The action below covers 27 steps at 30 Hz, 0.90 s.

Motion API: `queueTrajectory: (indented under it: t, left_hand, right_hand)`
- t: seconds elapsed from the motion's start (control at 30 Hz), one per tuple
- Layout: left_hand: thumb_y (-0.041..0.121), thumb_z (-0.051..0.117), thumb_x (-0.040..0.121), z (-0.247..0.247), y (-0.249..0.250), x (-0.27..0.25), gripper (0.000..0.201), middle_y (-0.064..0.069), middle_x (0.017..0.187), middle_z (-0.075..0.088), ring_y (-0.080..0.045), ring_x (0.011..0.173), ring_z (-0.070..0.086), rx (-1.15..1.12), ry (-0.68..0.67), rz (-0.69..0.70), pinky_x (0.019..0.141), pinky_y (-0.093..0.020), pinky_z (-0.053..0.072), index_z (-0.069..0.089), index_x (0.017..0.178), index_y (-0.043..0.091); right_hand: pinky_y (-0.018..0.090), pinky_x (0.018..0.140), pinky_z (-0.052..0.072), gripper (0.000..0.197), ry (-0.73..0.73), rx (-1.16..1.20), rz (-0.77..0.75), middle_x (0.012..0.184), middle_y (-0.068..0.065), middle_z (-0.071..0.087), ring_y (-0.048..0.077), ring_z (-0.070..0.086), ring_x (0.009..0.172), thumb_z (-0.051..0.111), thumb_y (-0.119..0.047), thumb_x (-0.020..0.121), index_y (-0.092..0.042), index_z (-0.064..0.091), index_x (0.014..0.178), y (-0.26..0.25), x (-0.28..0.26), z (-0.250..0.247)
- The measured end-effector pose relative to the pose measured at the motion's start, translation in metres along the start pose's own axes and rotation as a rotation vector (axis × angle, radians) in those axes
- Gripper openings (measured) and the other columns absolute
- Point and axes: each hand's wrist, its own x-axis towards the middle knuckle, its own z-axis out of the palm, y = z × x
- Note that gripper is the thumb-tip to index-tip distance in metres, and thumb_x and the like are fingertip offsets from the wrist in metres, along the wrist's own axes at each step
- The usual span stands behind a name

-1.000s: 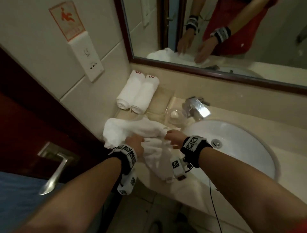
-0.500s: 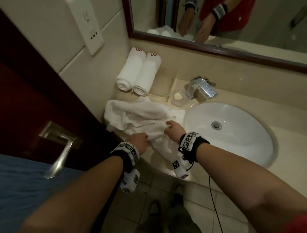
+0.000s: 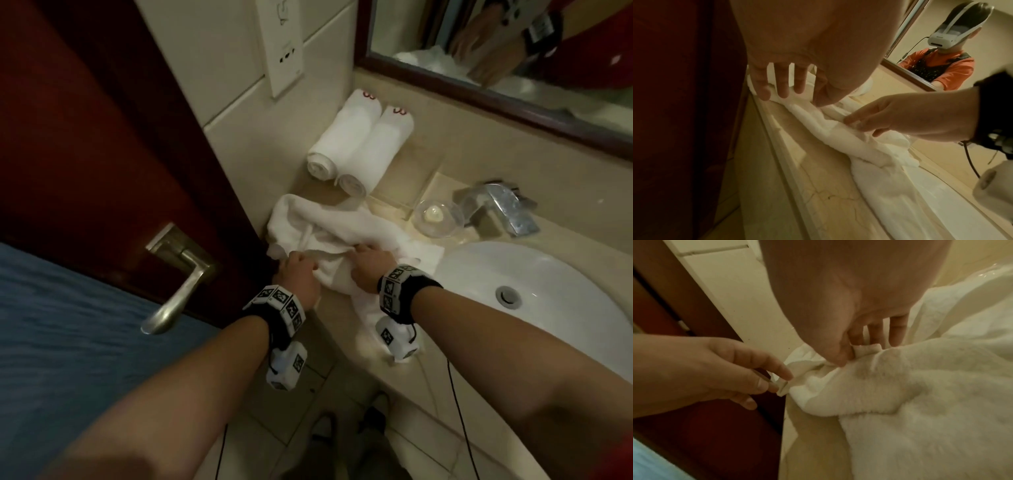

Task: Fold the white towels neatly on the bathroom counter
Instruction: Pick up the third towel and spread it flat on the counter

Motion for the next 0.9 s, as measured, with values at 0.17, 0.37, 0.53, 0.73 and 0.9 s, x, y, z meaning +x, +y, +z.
queueTrajectory:
  t: [0.17, 0.37, 0.53, 0.73, 0.9]
  left_hand:
    - [0.016, 0.054, 0.09, -0.011, 0.006, 0.002, 0.036, -0.007, 0.138, 0.035, -0.032, 0.125, 0.04, -0.028, 0.069, -0.024, 0.103, -0.042, 0.041, 0.054, 0.126, 0.017]
    - [0.024, 0.059, 0.087, -0.043, 0.046, 0.003, 0.066, -0.006, 0.147, 0.026, -0.034, 0.127, 0.04, -0.082, 0.178, -0.011, 0.099, -0.045, 0.039, 0.026, 0.144, 0.023]
    - [0.039, 0.066, 0.085, -0.085, 0.091, -0.002, 0.078, -0.003, 0.146, 0.037, -0.033, 0.127, 0.038, -0.104, 0.257, 0.253, 0.103, -0.045, 0.038, 0.024, 0.149, 0.03]
    - [0.046, 0.059, 0.079, -0.139, 0.166, -0.022, 0.038, -0.002, 0.107, 0.066, -0.026, 0.103, 0.059, -0.263, 0.197, 0.536, 0.09, -0.046, 0.047, 0.061, 0.111, 0.026]
    - [0.027, 0.059, 0.09, -0.182, 0.21, -0.041, 0.015, 0.003, 0.089, 0.068, -0.014, 0.084, 0.063, -0.39, 0.171, 0.705, 0.066, -0.018, 0.045, 0.068, 0.098, 0.02]
  right_hand:
    - [0.033, 0.096, 0.045, 0.034, 0.283, 0.382, 0.093, 0.125, 0.004, 0.061, 0.024, 0.057, 0.113, 0.049, -0.012, 0.09, -0.022, 0.067, 0.117, 0.012, -0.004, -0.031]
    - [0.023, 0.074, 0.045, 0.023, 0.524, 0.693, -0.001, 0.089, 0.002, 0.068, 0.016, 0.061, 0.083, 0.064, 0.002, 0.077, -0.02, 0.069, 0.077, 0.013, -0.05, -0.115]
    - [0.004, 0.056, 0.038, 0.028, 0.514, 0.731, -0.124, 0.073, -0.011, 0.059, -0.012, 0.054, 0.057, 0.052, 0.013, 0.078, -0.006, 0.07, 0.087, 0.014, -0.114, -0.177]
    - [0.002, 0.066, 0.039, 0.035, 0.657, 0.7, -0.23, 0.083, -0.005, 0.066, -0.016, 0.056, 0.069, 0.046, 0.019, 0.075, -0.003, 0.07, 0.087, 0.017, -0.179, -0.227]
    - [0.014, 0.063, 0.043, 0.036, 0.868, 0.782, -0.124, 0.091, -0.003, 0.058, 0.003, 0.054, 0.075, 0.056, 0.006, 0.078, -0.014, 0.059, 0.107, 0.037, -0.213, -0.245]
